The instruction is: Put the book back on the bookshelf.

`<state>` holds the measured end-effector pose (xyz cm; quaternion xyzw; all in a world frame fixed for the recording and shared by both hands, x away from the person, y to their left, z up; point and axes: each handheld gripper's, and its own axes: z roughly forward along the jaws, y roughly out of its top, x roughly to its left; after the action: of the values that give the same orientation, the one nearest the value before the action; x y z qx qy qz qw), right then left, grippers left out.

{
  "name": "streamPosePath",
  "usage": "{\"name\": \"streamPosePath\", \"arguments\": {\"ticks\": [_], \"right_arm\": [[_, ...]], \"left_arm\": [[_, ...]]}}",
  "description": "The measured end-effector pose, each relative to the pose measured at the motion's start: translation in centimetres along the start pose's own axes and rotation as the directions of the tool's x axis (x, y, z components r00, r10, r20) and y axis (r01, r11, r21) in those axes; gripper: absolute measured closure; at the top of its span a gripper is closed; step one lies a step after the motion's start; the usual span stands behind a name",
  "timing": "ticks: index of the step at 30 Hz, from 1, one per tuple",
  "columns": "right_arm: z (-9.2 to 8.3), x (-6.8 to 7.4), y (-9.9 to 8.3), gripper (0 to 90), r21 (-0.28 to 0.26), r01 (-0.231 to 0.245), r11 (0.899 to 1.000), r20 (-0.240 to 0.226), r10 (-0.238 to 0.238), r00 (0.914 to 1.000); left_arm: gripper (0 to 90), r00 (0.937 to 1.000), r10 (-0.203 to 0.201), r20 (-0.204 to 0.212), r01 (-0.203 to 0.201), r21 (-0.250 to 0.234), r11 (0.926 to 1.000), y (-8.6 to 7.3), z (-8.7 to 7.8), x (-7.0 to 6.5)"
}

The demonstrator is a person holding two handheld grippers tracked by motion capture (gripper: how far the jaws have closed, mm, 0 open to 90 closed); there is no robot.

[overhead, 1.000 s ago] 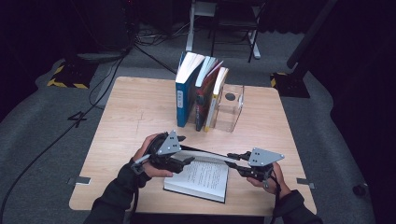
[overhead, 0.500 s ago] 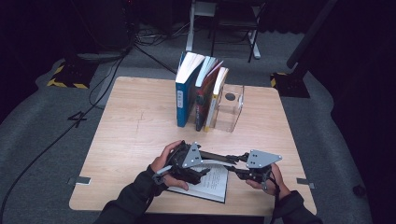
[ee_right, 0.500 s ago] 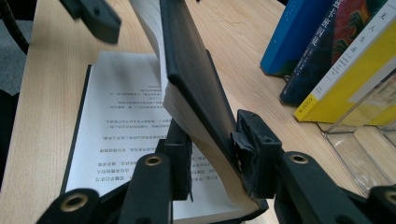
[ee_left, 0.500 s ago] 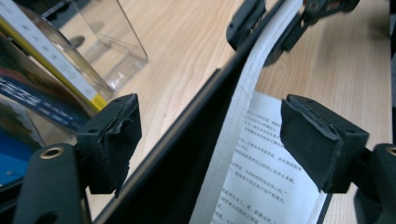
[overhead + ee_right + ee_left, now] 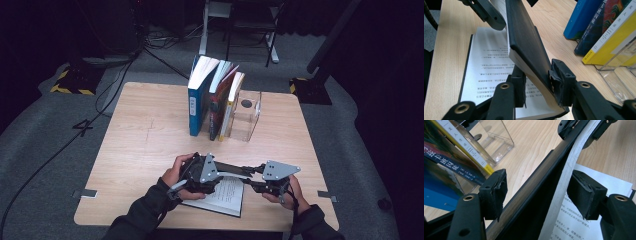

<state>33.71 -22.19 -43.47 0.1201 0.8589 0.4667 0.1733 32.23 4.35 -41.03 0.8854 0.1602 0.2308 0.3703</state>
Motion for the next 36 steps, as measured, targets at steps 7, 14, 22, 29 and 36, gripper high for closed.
{"name": "streamPosePath", "arguments": {"ticks": [7,14,22,29,36], "right_arm": [[0.0,0.0,0.2,65.8,-0.013,-0.004,1.0,0.005,0.004,1.0],[0.1,0.0,0.3,64.3,-0.022,-0.017,1.0,0.025,0.017,0.9995],[-0.6,-0.6,0.5,42.7,-0.067,-0.07,0.995,0.03,0.073,0.9969],[-1.8,-1.9,-0.4,36.8,-0.052,-0.104,0.993,0.029,0.106,0.9939],[-1.9,-3.0,-1.5,36.5,-0.015,-0.158,0.987,0.081,0.158,0.9841]], "left_arm": [[36.4,0.9996,0.02,-0.017,-0.02,0.013,0.9997,0.0,0.1,0.1],[54.7,0.9988,0.027,0.042,-0.027,0.002,0.9996,-0.3,-0.1,0.8],[57.6,0.996,-0.027,0.086,0.032,-0.062,0.9976,-0.9,-0.1,1.5],[57.5,0.9925,-0.083,0.09,0.094,-0.133,0.9866,-2.1,-0.7,2.4],[57.3,0.9698,-0.203,0.135,0.231,-0.238,0.9435,-4.2,-2.0,4.0]]}}
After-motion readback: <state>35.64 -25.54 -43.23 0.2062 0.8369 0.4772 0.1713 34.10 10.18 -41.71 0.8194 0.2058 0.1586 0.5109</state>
